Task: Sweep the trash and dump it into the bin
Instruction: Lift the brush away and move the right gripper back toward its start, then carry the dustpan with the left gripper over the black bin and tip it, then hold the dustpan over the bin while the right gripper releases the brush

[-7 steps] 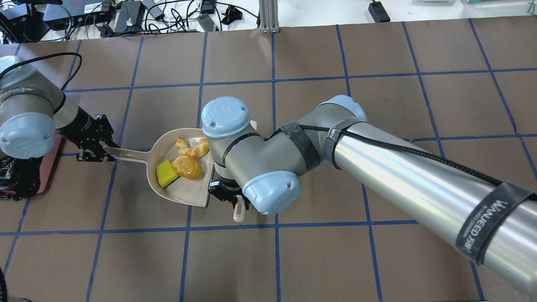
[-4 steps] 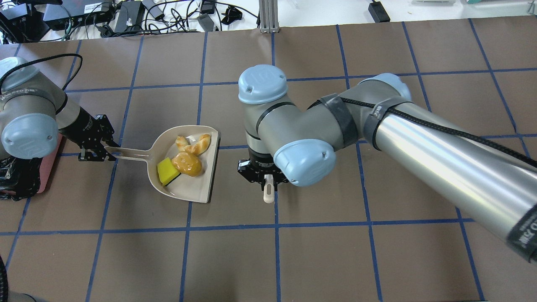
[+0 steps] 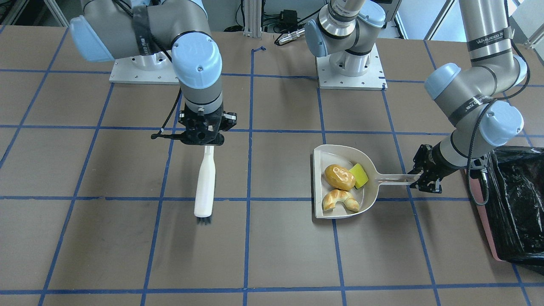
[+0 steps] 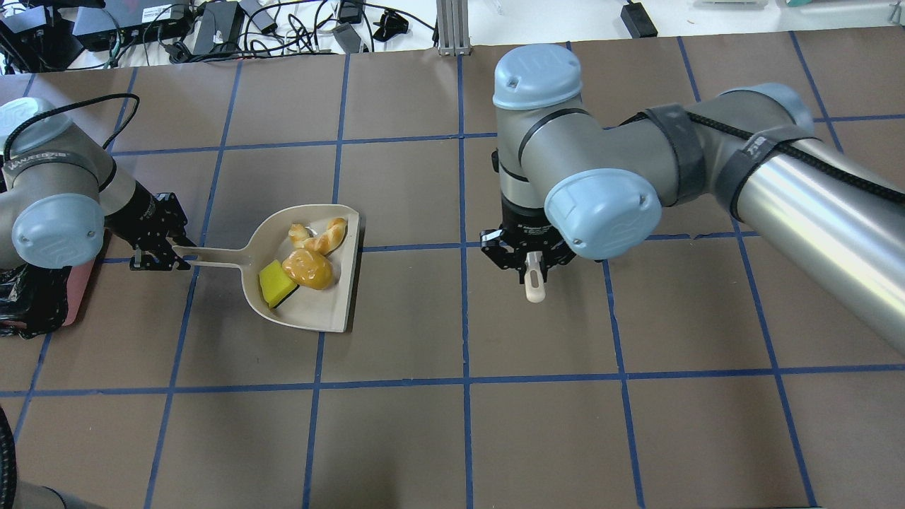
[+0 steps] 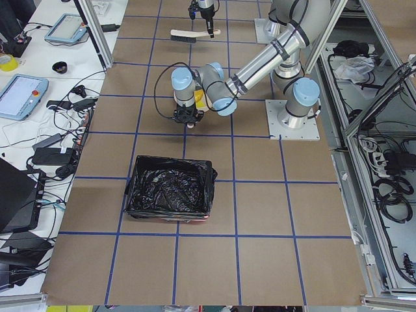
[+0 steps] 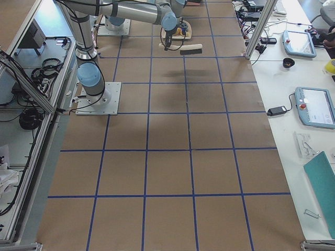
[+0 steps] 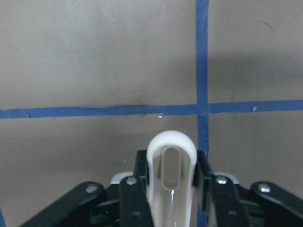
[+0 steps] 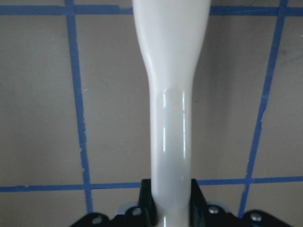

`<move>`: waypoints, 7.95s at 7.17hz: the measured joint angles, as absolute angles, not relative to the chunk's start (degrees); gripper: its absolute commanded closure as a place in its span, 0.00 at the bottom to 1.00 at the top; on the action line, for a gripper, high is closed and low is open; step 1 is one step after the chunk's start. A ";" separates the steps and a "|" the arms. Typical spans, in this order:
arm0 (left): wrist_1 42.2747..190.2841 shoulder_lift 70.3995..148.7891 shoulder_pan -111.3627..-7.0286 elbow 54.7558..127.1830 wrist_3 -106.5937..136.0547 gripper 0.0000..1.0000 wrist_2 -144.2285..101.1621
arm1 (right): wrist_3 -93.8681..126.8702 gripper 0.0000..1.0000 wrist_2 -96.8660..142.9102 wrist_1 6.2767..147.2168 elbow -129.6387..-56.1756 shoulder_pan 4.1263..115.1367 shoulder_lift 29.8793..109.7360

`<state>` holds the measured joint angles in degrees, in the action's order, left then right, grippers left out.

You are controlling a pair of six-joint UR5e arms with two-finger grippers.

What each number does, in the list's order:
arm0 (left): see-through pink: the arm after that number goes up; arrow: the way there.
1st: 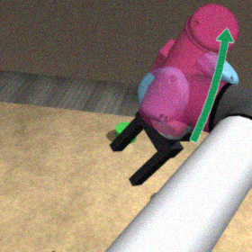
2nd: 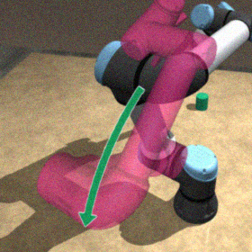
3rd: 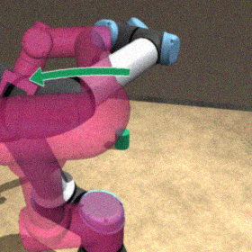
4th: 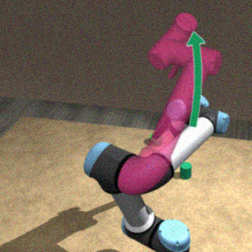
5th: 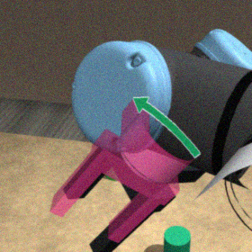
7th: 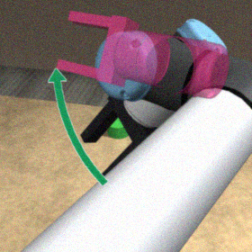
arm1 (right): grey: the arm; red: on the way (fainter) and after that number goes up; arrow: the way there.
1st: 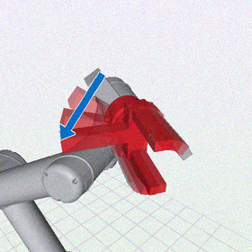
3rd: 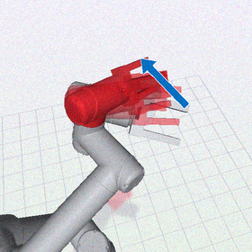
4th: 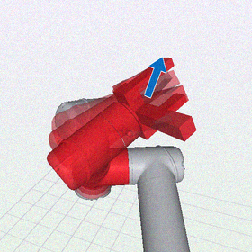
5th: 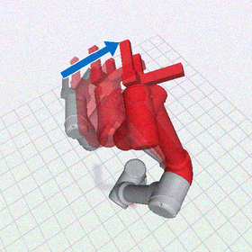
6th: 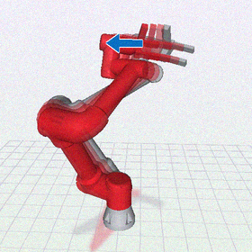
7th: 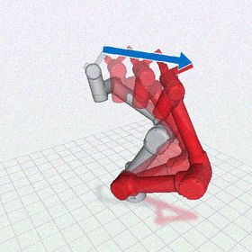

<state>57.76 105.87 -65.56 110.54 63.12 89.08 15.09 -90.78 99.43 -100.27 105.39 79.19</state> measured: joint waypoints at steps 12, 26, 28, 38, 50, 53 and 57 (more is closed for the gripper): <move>52.89 107.54 -68.27 109.67 66.41 0.64 90.86 | -17.66 1.00 -97.86 105.85 -97.99 74.36 74.00; 52.91 107.94 -71.81 107.96 66.26 1.00 97.31 | -19.23 1.00 -98.99 113.97 -103.25 71.19 70.05; 54.50 108.19 -71.66 105.42 64.11 1.00 96.76 | -19.28 1.00 -98.74 114.46 -103.02 71.19 68.68; 73.45 104.08 -60.16 93.90 52.41 1.00 91.80 | -18.88 0.90 -98.50 114.68 -103.25 71.12 68.56; 82.00 116.41 -37.87 68.62 29.50 1.00 90.51 | -19.08 0.21 -98.76 120.12 -102.98 71.02 68.88; 82.32 123.79 -37.37 58.92 27.99 1.00 89.86 | -19.16 0.03 -98.59 120.67 -102.27 71.02 70.20; 83.11 132.20 -35.76 47.17 25.32 1.00 89.45 | -18.62 0.00 -91.91 119.28 -102.07 71.12 76.59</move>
<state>83.11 132.20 -35.76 47.17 25.32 89.45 -18.62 -91.91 119.28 -102.07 71.12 76.59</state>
